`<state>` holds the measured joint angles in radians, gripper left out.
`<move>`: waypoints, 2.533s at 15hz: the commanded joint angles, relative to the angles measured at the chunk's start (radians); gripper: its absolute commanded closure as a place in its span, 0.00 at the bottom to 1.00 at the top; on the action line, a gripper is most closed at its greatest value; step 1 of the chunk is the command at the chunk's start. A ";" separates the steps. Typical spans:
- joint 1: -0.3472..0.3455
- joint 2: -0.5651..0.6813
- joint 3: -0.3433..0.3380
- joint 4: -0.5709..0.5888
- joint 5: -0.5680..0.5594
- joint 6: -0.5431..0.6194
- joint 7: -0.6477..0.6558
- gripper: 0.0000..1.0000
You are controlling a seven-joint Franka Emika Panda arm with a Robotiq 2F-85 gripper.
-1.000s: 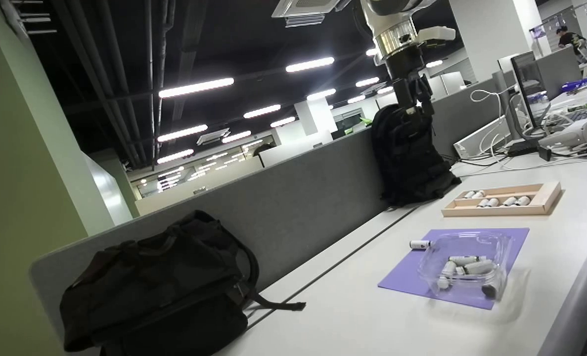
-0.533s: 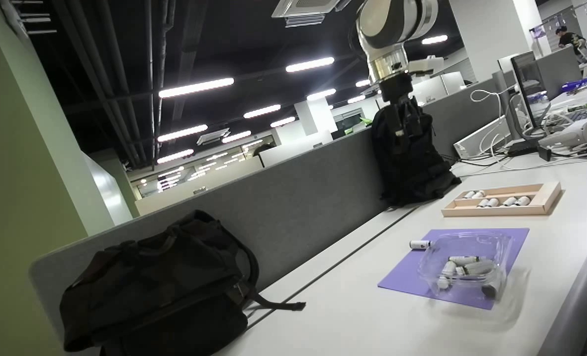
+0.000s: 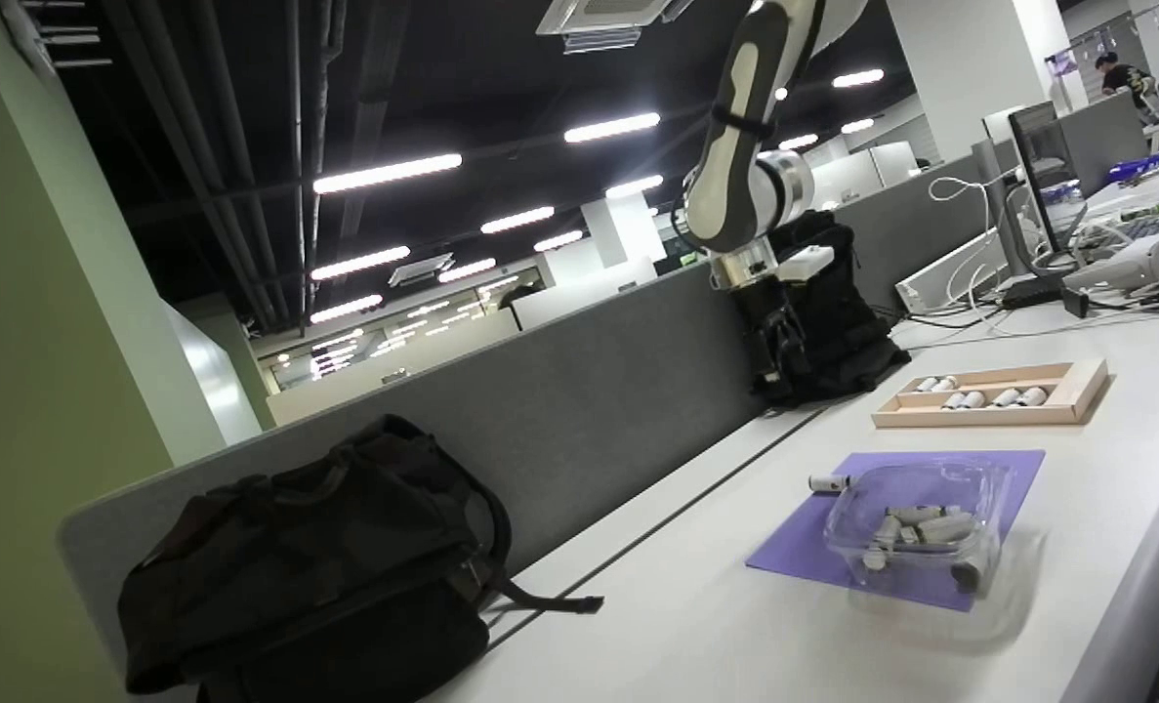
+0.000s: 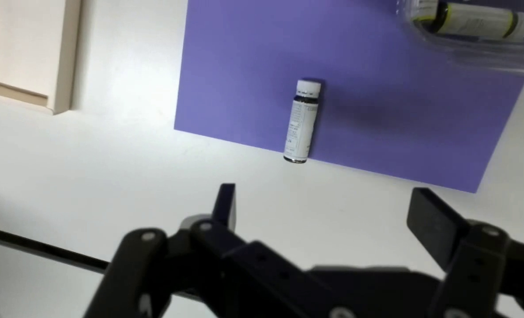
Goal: Put the bottle on the lower rectangular section
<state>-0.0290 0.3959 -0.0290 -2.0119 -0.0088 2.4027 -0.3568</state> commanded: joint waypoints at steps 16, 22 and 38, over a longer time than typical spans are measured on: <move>0.000 0.456 0.022 0.438 -0.058 -0.365 0.134 0.75; -0.014 0.453 0.029 0.455 -0.049 -0.416 0.121 0.46; -0.010 0.460 0.046 0.394 -0.056 -0.159 0.108 0.58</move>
<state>-0.0362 0.8750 0.0128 -1.6024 -0.0599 2.2392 -0.2773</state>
